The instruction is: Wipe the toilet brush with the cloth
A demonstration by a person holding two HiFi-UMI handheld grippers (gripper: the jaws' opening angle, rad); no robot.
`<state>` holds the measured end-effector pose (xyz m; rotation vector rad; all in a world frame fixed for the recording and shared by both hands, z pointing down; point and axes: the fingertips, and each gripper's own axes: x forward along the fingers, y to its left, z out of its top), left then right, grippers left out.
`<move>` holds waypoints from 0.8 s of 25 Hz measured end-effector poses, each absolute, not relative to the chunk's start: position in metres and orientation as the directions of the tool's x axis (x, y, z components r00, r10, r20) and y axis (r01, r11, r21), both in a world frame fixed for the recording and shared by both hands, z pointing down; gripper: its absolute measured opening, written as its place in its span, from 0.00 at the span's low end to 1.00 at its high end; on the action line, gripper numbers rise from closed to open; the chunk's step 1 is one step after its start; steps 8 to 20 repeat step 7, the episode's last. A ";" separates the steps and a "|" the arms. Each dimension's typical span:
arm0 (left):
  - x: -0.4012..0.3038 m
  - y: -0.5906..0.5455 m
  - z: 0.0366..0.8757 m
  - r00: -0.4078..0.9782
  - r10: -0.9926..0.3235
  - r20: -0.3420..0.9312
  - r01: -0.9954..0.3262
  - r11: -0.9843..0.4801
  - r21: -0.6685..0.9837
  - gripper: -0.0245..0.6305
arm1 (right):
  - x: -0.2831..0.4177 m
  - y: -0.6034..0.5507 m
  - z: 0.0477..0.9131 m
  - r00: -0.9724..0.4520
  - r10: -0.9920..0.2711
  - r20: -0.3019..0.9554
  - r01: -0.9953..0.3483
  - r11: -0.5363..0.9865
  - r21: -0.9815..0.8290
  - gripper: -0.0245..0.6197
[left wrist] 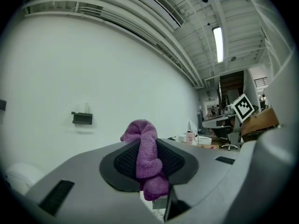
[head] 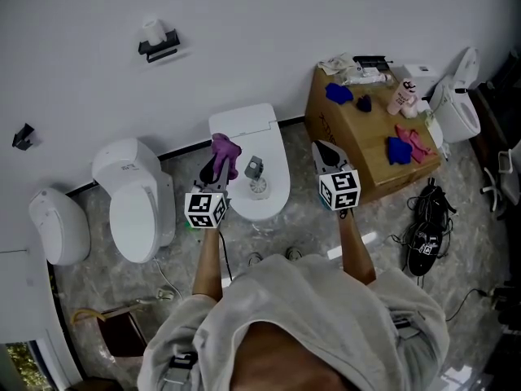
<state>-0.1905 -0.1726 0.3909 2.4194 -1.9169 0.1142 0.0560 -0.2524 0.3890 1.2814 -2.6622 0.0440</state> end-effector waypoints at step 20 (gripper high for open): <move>-0.191 -0.174 0.397 0.234 -0.967 0.097 -0.972 -0.234 0.009 0.20 | 0.056 -0.252 0.392 -0.604 -0.775 0.186 -0.779 0.624 0.065 0.09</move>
